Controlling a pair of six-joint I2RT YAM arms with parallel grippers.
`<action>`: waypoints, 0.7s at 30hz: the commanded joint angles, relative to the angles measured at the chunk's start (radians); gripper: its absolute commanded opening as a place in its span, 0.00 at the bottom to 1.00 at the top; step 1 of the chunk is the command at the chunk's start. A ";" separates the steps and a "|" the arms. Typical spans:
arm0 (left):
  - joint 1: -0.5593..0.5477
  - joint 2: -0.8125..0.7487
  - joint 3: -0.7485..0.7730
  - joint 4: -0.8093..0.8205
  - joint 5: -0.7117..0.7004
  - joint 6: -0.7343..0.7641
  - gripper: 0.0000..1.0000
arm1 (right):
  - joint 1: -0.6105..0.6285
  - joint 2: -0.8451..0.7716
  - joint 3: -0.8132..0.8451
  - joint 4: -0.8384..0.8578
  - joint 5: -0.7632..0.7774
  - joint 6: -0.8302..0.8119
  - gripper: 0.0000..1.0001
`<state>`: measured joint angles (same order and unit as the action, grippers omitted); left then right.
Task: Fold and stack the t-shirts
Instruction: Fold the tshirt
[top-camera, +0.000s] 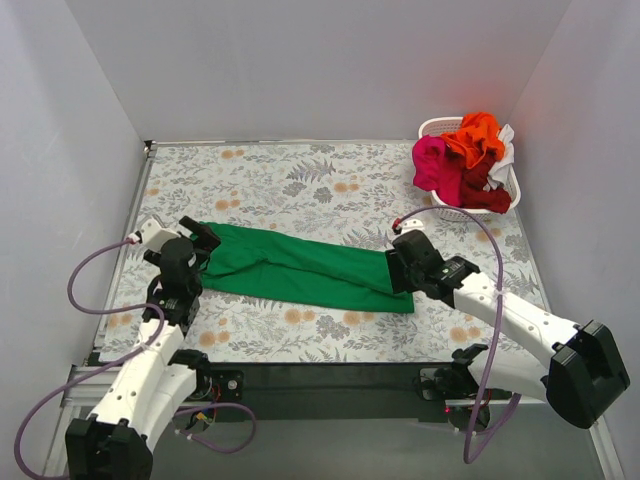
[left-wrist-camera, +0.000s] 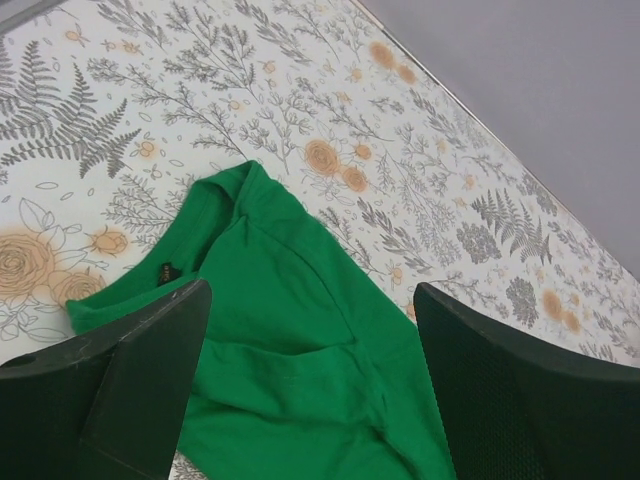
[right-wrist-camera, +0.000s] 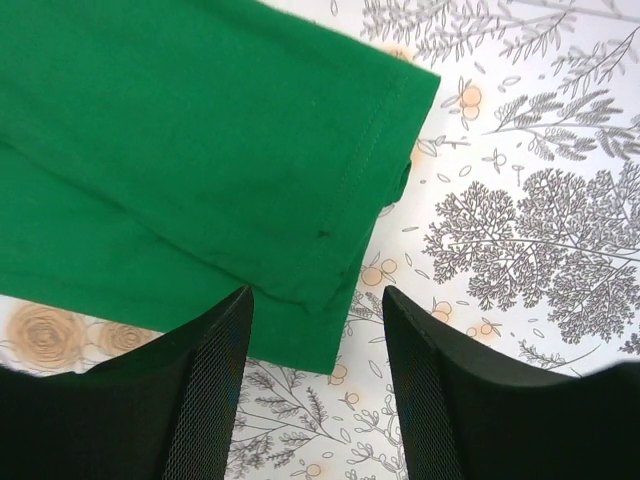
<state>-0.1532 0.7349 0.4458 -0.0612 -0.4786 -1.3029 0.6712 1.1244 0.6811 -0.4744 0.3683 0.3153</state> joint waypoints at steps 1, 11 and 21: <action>0.004 0.076 0.010 0.043 0.060 -0.006 0.76 | 0.013 -0.025 0.095 -0.007 0.037 0.008 0.50; -0.071 0.426 0.102 0.207 0.181 -0.001 0.76 | 0.011 0.204 0.159 0.112 0.037 -0.012 0.45; -0.255 0.579 0.134 0.326 0.230 0.001 0.76 | -0.018 0.291 0.170 0.115 0.104 -0.002 0.44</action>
<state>-0.3843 1.2808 0.5583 0.2062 -0.2806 -1.3033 0.6674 1.4136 0.8139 -0.3897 0.4252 0.3080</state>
